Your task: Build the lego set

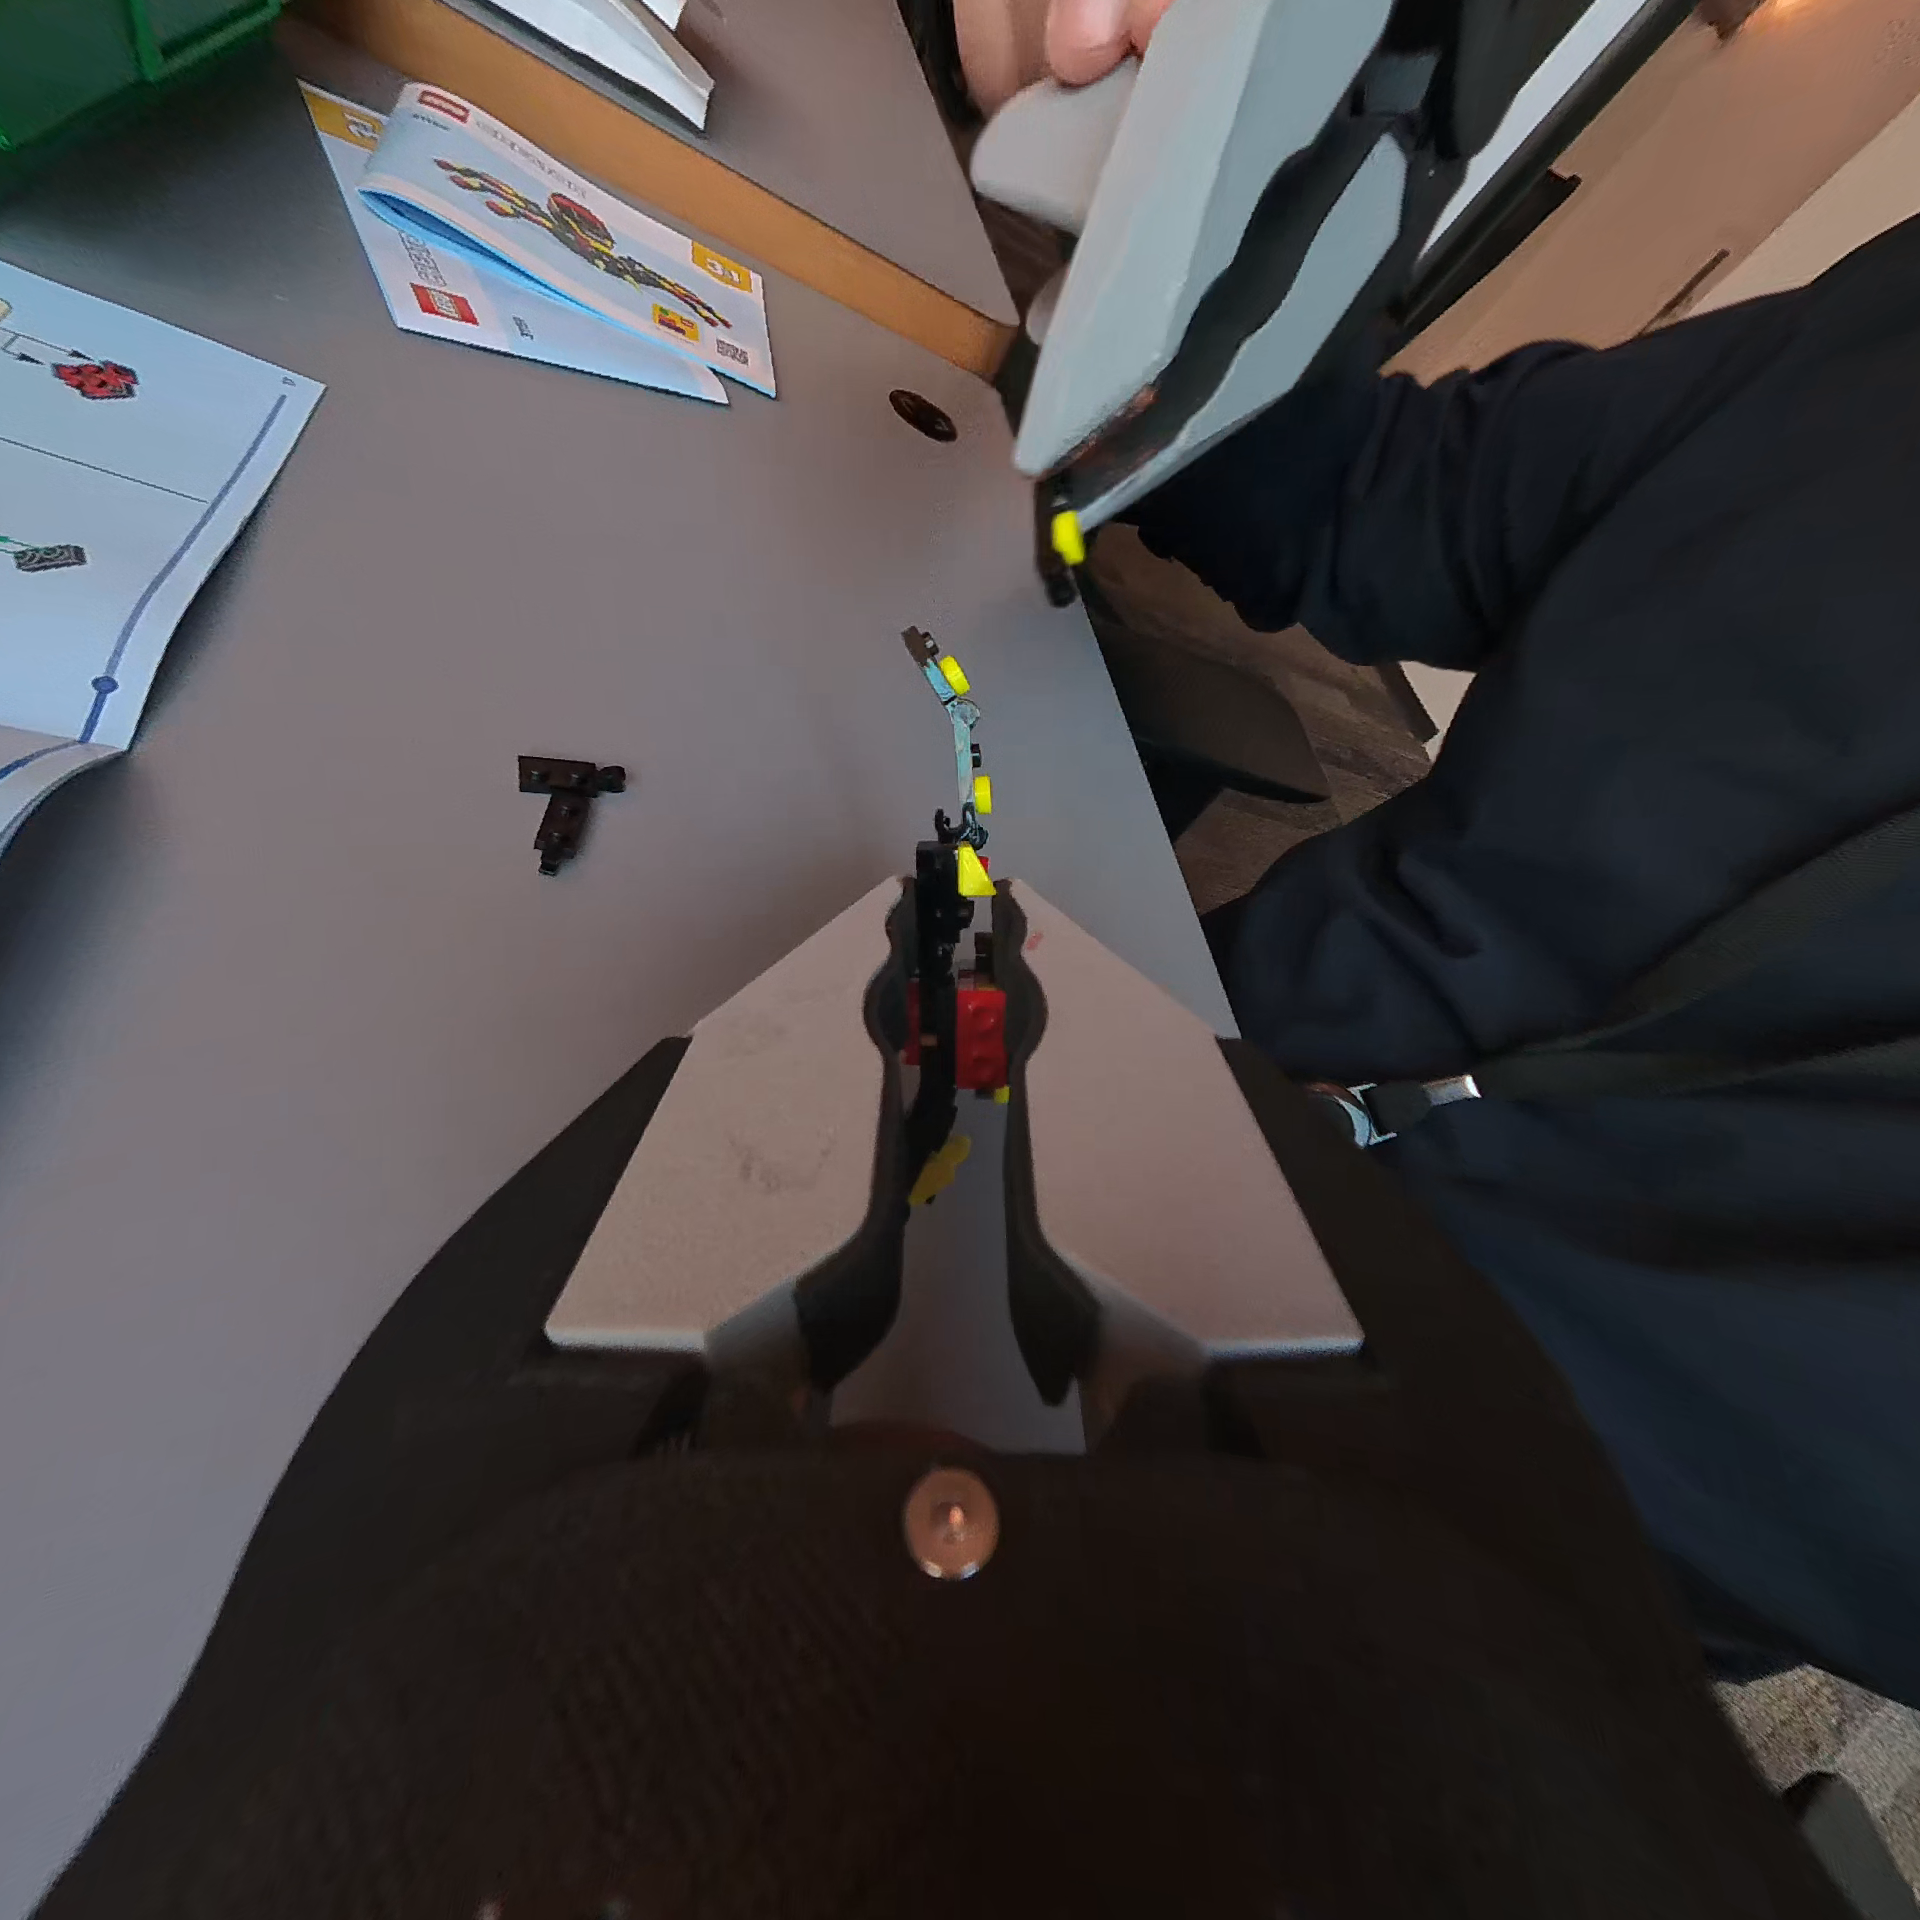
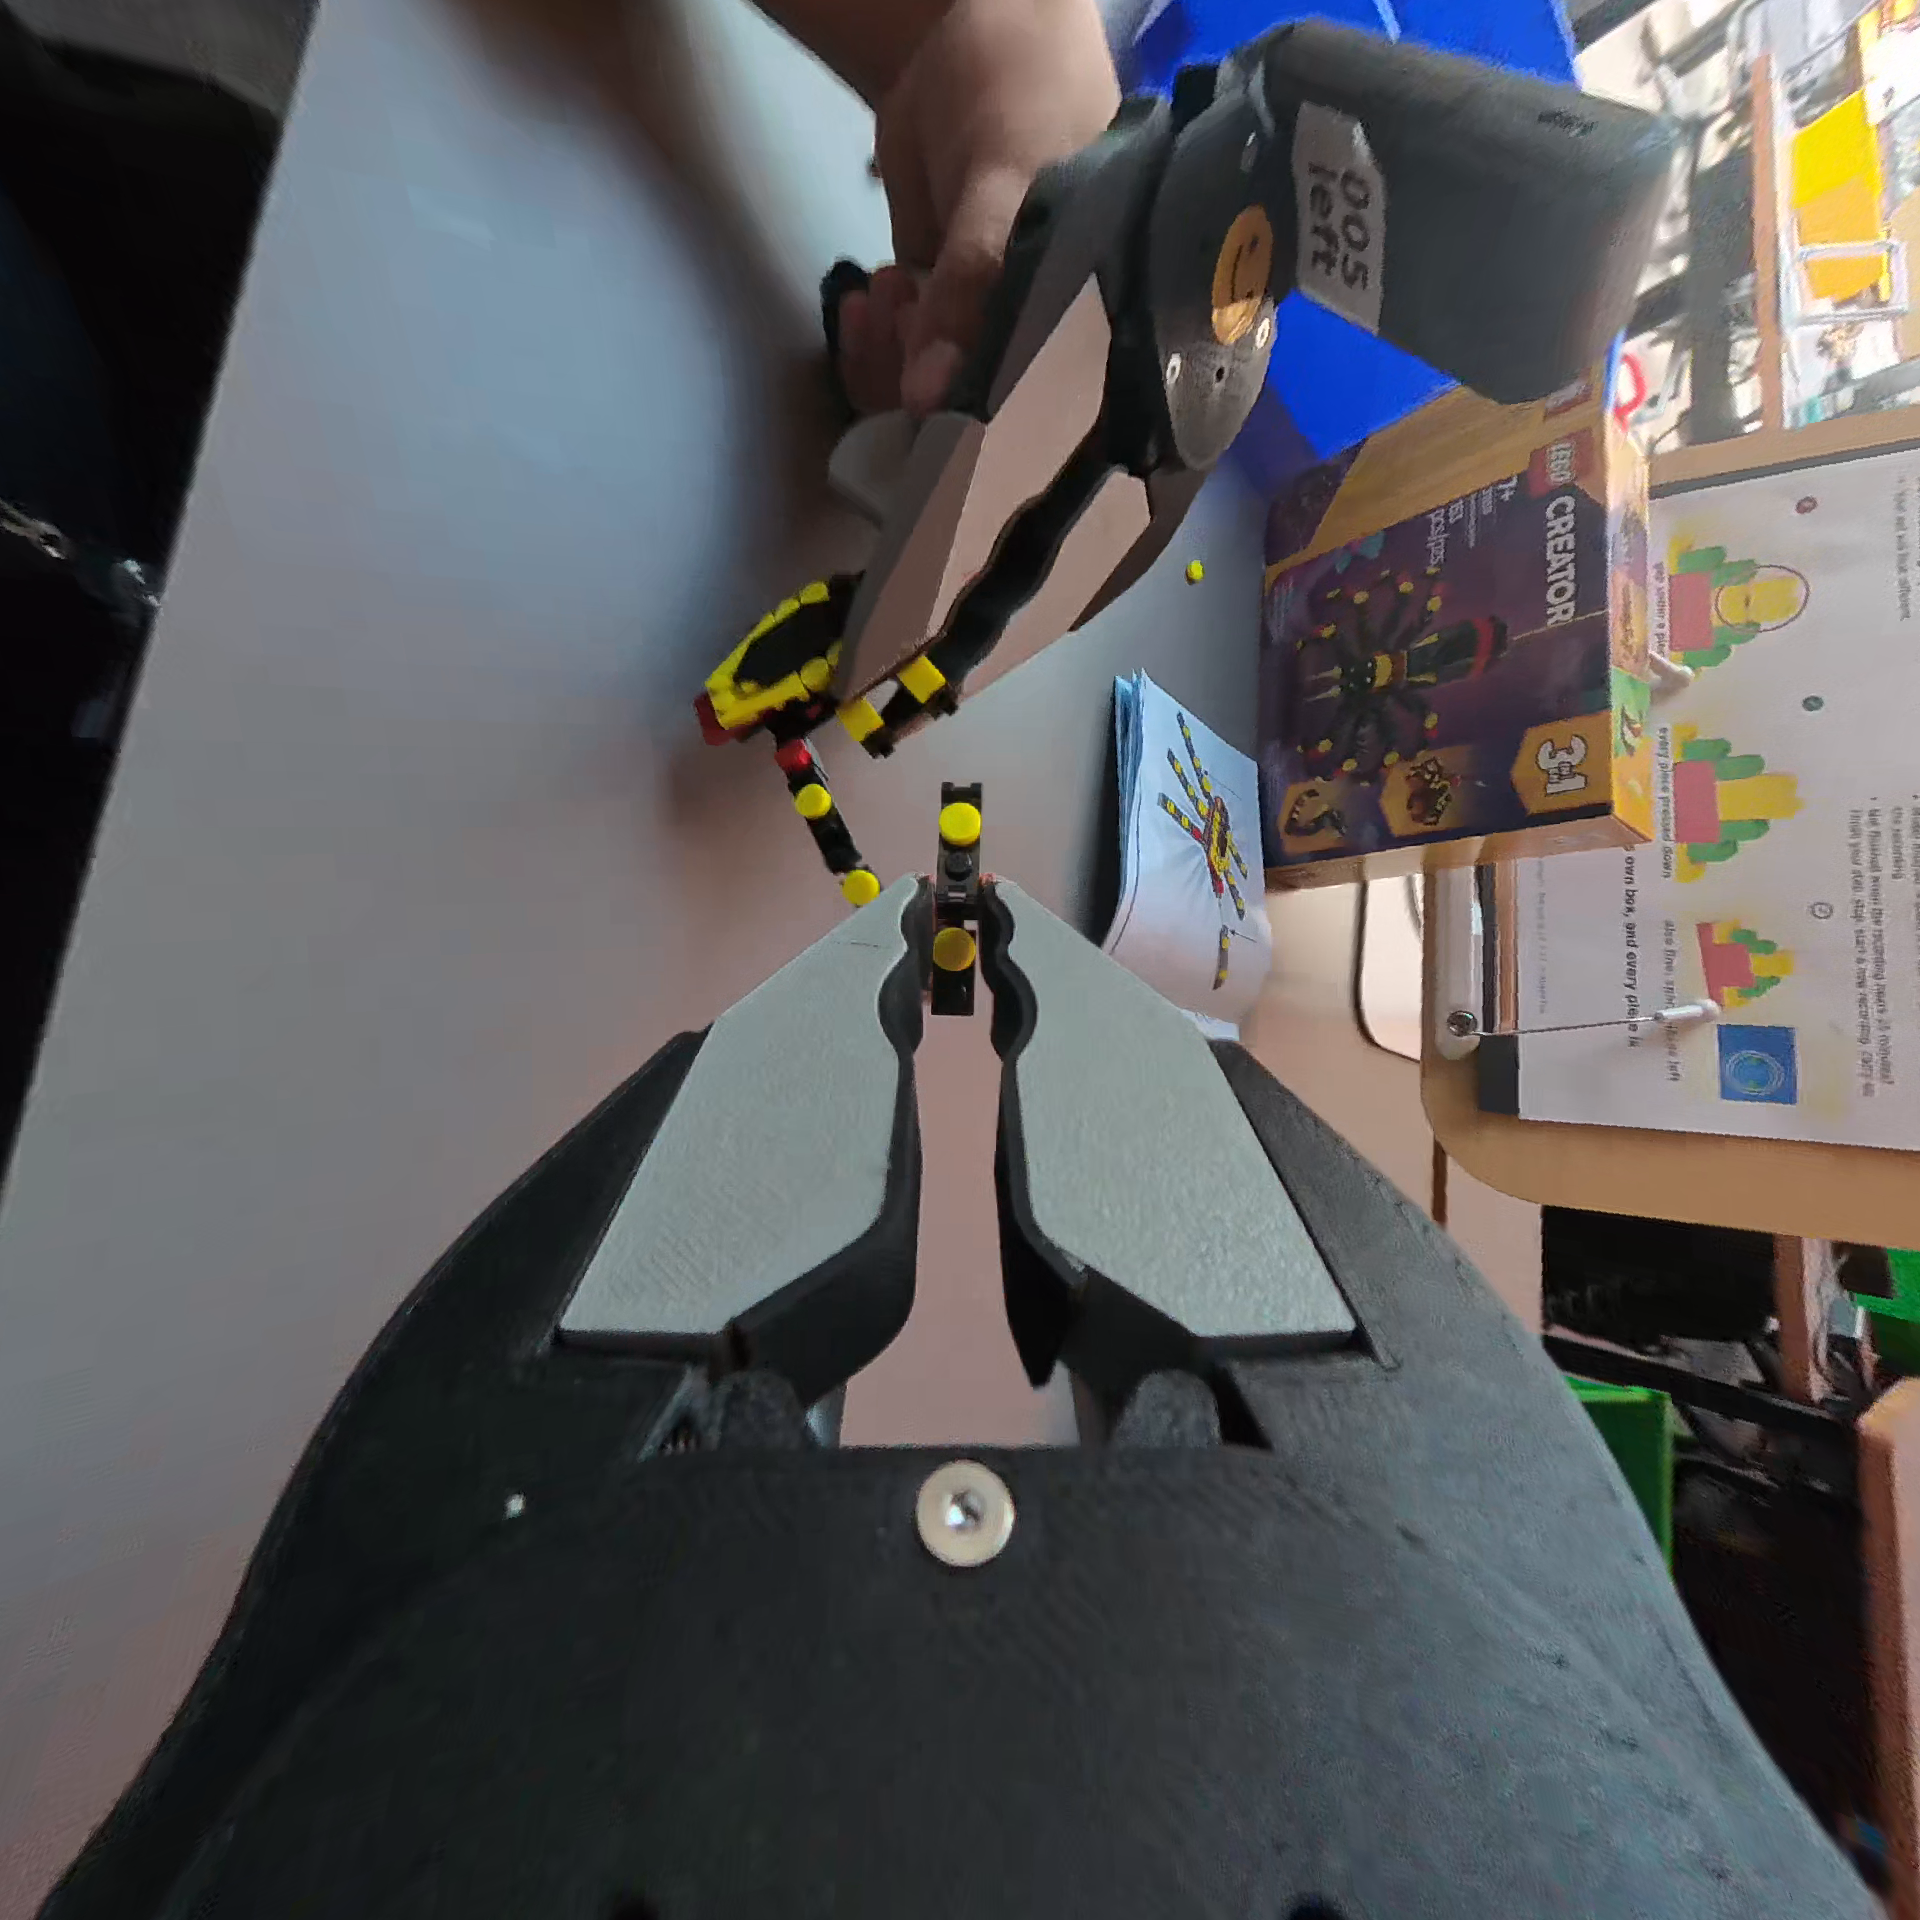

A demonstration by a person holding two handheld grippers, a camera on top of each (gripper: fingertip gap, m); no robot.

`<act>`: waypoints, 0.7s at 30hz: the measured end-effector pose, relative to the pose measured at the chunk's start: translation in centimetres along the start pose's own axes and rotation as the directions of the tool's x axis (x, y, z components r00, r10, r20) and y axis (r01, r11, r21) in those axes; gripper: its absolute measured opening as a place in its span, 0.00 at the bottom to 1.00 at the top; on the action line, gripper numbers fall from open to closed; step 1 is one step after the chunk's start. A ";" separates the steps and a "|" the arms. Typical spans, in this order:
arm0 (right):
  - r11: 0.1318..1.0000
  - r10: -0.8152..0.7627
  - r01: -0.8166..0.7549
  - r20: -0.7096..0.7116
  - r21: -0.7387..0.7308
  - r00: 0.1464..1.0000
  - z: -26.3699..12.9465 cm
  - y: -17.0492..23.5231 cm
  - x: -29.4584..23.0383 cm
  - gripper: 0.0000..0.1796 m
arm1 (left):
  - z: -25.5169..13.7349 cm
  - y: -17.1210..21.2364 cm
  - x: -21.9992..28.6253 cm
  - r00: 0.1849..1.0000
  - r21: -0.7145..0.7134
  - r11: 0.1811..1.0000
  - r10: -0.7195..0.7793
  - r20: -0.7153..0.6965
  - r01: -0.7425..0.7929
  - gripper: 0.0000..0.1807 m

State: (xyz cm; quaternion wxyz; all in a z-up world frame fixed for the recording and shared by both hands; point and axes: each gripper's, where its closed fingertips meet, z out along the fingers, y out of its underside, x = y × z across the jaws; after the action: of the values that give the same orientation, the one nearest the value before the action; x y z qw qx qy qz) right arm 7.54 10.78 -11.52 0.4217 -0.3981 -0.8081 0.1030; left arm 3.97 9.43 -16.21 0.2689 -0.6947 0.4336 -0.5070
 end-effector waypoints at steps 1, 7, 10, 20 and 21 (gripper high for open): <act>1.000 0.020 -0.020 -0.013 0.019 1.000 -0.1 0.0 -0.2 0.03 | 0.0 0.0 0.0 1.000 0.001 1.000 0.004 -0.001 -0.004 0.05; 0.994 0.111 -0.111 -0.045 0.021 0.993 1.6 1.4 -1.6 0.03 | 0.2 0.0 0.2 0.999 0.001 0.999 0.033 -0.001 -0.033 0.05; 0.984 0.170 -0.166 -0.068 0.065 0.983 2.5 1.6 -1.5 0.03 | 0.3 0.0 0.3 0.999 -0.001 0.999 0.043 -0.001 -0.043 0.05; 0.940 0.304 -0.281 -0.102 0.194 0.947 3.7 1.4 -0.7 0.03 | 0.0 -0.1 0.2 0.999 0.014 0.999 0.031 -0.011 -0.031 0.05; 0.923 0.338 -0.310 -0.095 0.226 0.936 3.1 1.4 -0.3 0.03 | -0.1 -0.2 0.2 0.999 0.016 0.999 0.032 -0.011 -0.032 0.05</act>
State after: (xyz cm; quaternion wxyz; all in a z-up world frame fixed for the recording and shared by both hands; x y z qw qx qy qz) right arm 6.02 12.05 -14.34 0.4906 -0.4863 -0.6860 0.2285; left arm 3.95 9.32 -15.95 0.2801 -0.6827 0.4423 -0.5097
